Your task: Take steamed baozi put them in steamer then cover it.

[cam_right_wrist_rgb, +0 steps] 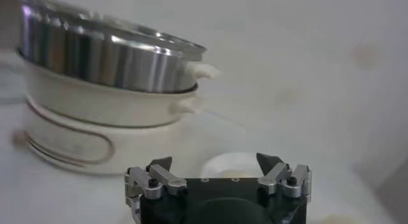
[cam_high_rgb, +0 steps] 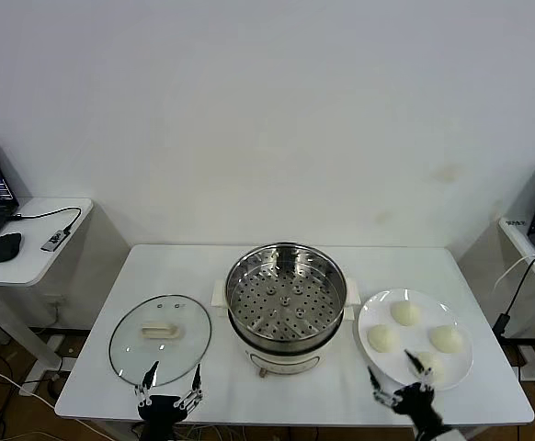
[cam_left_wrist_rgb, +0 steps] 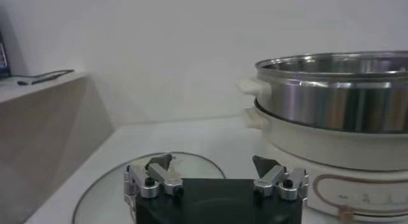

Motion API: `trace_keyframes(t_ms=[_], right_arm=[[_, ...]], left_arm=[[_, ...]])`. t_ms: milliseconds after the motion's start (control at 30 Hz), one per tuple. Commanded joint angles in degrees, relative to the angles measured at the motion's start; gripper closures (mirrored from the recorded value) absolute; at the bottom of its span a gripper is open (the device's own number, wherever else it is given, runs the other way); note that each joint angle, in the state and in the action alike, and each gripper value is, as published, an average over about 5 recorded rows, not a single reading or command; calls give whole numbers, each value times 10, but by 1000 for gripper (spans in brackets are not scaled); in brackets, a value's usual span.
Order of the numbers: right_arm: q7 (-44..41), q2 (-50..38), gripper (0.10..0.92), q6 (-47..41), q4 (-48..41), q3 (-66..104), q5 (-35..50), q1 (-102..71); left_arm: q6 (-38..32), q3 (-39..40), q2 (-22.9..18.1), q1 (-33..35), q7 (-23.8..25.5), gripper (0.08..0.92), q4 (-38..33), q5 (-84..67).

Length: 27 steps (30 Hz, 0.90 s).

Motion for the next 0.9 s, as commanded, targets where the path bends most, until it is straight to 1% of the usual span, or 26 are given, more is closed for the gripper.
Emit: trace_keyframes(t_ms=[33, 67, 267, 367, 467, 667, 900], right_arm=[[-93, -153, 203, -32, -11, 66, -138, 87], [-104, -164, 203, -36, -14, 66, -143, 94], [-221, -297, 203, -52, -65, 35, -176, 187], [-276, -353, 203, -48, -107, -29, -181, 253], [-322, -389, 203, -37, -151, -115, -184, 340], [-395, -414, 203, -27, -250, -348, -168, 568], [-437, -387, 203, -31, -350, -590, -141, 768]], left_arm=[[24, -5, 11, -26, 5, 177, 8, 22], [24, -5, 11, -26, 5, 177, 8, 22], [26, -9, 13, -30, -7, 177, 10, 30], [25, -11, 12, -31, -16, 177, 10, 40], [25, -12, 11, -31, -20, 177, 9, 43], [26, -18, 9, -32, -23, 177, 12, 46], [31, -28, 8, -37, -22, 177, 12, 45]])
